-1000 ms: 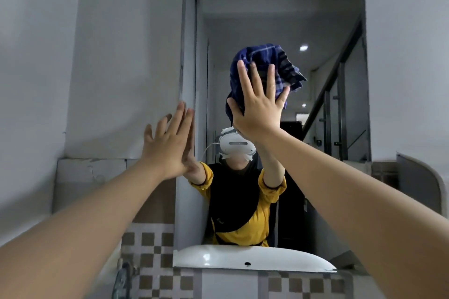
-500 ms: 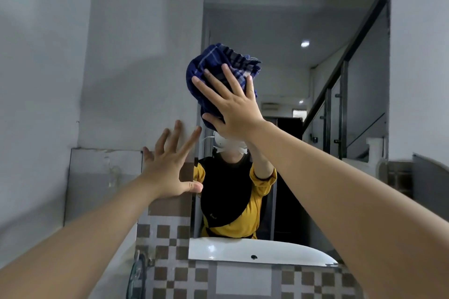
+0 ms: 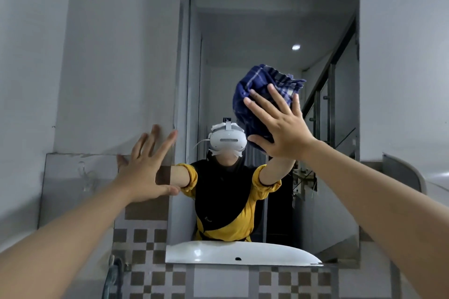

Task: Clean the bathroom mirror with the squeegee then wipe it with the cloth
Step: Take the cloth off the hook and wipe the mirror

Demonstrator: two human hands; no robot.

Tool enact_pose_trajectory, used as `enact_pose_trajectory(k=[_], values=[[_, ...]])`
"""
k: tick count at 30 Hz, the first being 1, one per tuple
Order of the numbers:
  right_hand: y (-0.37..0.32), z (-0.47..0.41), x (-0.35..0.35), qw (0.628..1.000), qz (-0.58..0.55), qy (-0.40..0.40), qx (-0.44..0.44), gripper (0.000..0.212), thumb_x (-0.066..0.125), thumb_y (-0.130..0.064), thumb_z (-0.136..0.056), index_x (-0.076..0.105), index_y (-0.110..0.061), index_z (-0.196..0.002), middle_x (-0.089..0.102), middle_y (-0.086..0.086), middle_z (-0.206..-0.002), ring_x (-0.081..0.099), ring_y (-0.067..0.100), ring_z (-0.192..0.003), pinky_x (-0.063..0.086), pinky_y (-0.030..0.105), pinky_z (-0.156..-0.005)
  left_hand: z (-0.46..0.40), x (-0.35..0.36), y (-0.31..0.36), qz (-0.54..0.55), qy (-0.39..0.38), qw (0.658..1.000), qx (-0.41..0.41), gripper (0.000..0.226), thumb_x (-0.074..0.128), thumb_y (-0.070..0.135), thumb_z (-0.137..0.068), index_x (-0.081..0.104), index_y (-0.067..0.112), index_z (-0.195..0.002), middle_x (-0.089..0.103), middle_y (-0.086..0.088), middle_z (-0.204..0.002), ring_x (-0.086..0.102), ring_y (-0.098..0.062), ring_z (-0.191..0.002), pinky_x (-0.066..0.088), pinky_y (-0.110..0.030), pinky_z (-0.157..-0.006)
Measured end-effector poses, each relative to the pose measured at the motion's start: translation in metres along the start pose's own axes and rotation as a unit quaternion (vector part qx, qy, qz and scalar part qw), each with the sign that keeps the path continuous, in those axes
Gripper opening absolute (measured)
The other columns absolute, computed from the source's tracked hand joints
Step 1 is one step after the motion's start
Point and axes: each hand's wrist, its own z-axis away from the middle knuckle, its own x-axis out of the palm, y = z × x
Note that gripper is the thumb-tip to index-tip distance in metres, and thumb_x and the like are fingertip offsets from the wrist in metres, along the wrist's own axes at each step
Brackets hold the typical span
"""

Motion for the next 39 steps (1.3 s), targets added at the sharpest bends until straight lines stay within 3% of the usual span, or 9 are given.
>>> enact_pose_trajectory(k=[8, 12, 18, 23, 25, 30, 36, 39], values=[[0.061, 0.054, -0.006, 0.994, -0.019, 0.021, 0.103, 0.087, 0.040, -0.066, -0.082, -0.005, -0.038, -0.151, 0.015, -0.007, -0.161, -0.001, 0.028, -0.149, 0.005, 0.070, -0.111, 0.003, 0.001, 0.004, -0.008, 0.017, 1.000, -0.021, 0.129, 0.076, 0.060, -0.059, -0.033, 0.059, -0.127, -0.033, 0.004, -0.152, -0.018, -0.029, -0.143, 0.010, -0.073, -0.106], [0.073, 0.074, -0.008, 0.983, -0.028, 0.042, 0.177, 0.086, 0.037, -0.066, -0.083, 0.001, -0.031, -0.152, 0.017, -0.003, -0.161, -0.001, 0.030, -0.149, 0.007, 0.071, -0.111, 0.004, 0.002, 0.010, -0.035, 0.028, 0.998, -0.039, 0.130, 0.076, 0.059, -0.061, -0.037, 0.056, -0.126, -0.030, 0.002, -0.154, -0.016, -0.028, -0.144, 0.010, -0.071, -0.107], [0.026, 0.099, 0.005, 0.933, -0.081, 0.080, 0.342, 0.082, 0.037, -0.061, -0.086, -0.002, -0.032, -0.151, 0.012, -0.001, -0.162, -0.004, 0.032, -0.149, 0.004, 0.071, -0.109, 0.012, 0.010, 0.019, -0.042, 0.061, 0.996, -0.043, 0.126, 0.075, 0.052, -0.068, -0.032, 0.046, -0.135, -0.022, -0.001, -0.157, -0.007, -0.031, -0.145, 0.014, -0.069, -0.108], [-0.029, 0.093, 0.017, 0.900, -0.093, 0.090, 0.417, 0.080, 0.041, -0.056, -0.086, 0.003, -0.028, -0.151, 0.020, 0.006, -0.160, 0.002, 0.040, -0.147, 0.010, 0.079, -0.102, 0.036, 0.031, 0.017, 0.001, 0.115, 0.993, 0.001, 0.100, 0.068, 0.047, -0.076, 0.002, 0.032, -0.149, 0.011, -0.010, -0.158, 0.019, -0.039, -0.140, 0.026, -0.063, -0.108], [-0.051, 0.085, 0.022, 0.887, -0.103, 0.093, 0.439, 0.081, 0.045, -0.053, -0.086, 0.002, -0.028, -0.150, 0.021, 0.007, -0.160, 0.002, 0.041, -0.147, 0.012, 0.081, -0.100, 0.046, 0.041, 0.016, 0.020, 0.109, 0.994, -0.001, 0.099, 0.066, 0.054, -0.074, 0.005, 0.033, -0.148, 0.012, -0.009, -0.158, 0.018, -0.039, -0.140, 0.027, -0.063, -0.108], [-0.100, 0.062, 0.031, 0.905, -0.109, 0.082, 0.402, 0.082, 0.052, -0.050, -0.086, 0.006, -0.028, -0.150, 0.024, 0.007, -0.159, 0.004, 0.042, -0.146, 0.010, 0.080, -0.099, 0.057, 0.059, 0.006, 0.043, 0.092, 0.995, 0.013, 0.104, 0.063, 0.068, -0.066, -0.004, 0.047, -0.143, -0.012, 0.004, -0.159, 0.002, -0.037, -0.143, 0.024, -0.070, -0.104], [-0.144, 0.020, 0.035, 0.926, -0.115, 0.086, 0.349, 0.079, 0.050, -0.052, -0.087, 0.007, -0.034, -0.150, 0.025, 0.004, -0.159, 0.003, 0.038, -0.146, 0.007, 0.079, -0.100, 0.062, 0.070, -0.013, 0.042, 0.105, 0.993, 0.029, 0.099, 0.032, 0.091, -0.061, -0.007, 0.049, -0.142, -0.012, -0.001, -0.159, -0.004, -0.034, -0.144, 0.020, -0.071, -0.105], [-0.160, -0.004, 0.038, 0.944, -0.105, 0.082, 0.300, 0.079, 0.051, -0.053, -0.085, 0.010, -0.037, -0.150, 0.026, 0.002, -0.158, 0.007, 0.037, -0.146, 0.004, 0.076, -0.102, 0.063, 0.076, -0.022, 0.017, 0.095, 0.994, 0.043, 0.104, 0.039, 0.089, -0.060, -0.014, 0.050, -0.141, -0.020, 0.002, -0.157, -0.010, -0.030, -0.144, 0.021, -0.073, -0.103]])
